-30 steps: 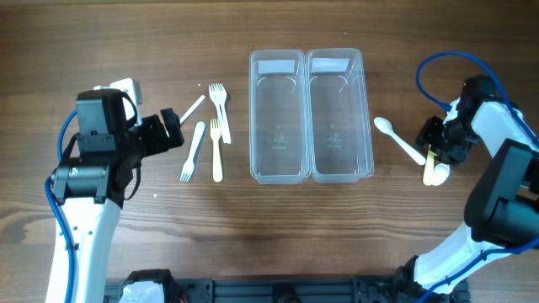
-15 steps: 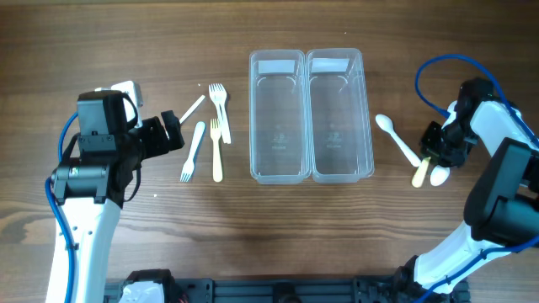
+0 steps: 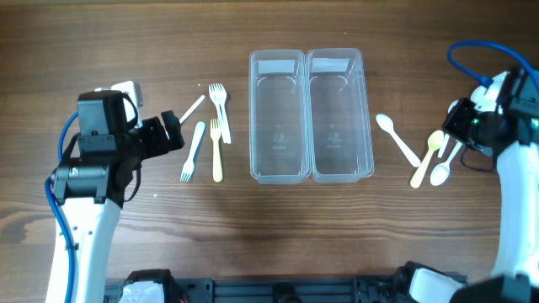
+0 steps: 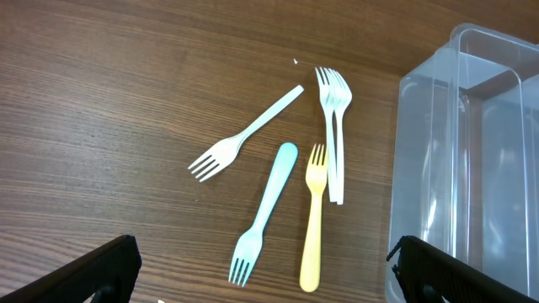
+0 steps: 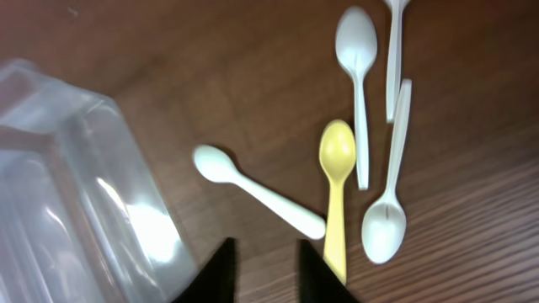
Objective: Pack container
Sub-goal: 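Close the right gripper on the yellow spoon and lift it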
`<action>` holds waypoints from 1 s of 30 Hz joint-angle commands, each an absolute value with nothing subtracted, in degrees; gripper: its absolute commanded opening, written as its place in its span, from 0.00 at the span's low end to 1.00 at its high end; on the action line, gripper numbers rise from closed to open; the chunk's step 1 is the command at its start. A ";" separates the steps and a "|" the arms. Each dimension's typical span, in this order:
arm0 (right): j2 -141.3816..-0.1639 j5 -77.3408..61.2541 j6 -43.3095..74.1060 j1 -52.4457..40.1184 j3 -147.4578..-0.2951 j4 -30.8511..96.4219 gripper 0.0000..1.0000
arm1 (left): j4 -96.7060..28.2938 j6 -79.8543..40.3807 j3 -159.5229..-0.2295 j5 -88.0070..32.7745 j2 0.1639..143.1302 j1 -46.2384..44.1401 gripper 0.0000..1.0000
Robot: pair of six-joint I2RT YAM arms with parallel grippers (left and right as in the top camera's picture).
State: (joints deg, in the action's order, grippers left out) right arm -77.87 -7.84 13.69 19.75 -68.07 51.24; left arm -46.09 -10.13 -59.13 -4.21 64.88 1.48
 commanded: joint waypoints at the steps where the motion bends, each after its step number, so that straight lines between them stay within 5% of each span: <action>1: -77.21 -5.91 13.47 19.46 -68.47 50.61 0.31 | -45.95 -9.21 -60.12 -4.03 64.95 1.83 1.00; 9: -95.59 -4.89 14.22 19.46 -65.12 46.26 0.50 | -45.95 -9.21 -60.12 -4.03 64.95 1.83 1.00; 20: -111.94 -4.86 16.51 19.51 -65.10 44.12 0.46 | -47.03 -9.21 -60.12 -4.03 64.95 1.83 1.00; 23: -111.94 -4.89 16.53 19.51 -65.04 44.16 0.28 | -47.05 -9.21 -60.12 -4.03 64.95 1.83 1.00; 30: -111.94 -4.86 16.53 19.51 -62.96 43.40 0.12 | -47.03 -9.21 -60.12 -4.03 64.95 1.83 1.00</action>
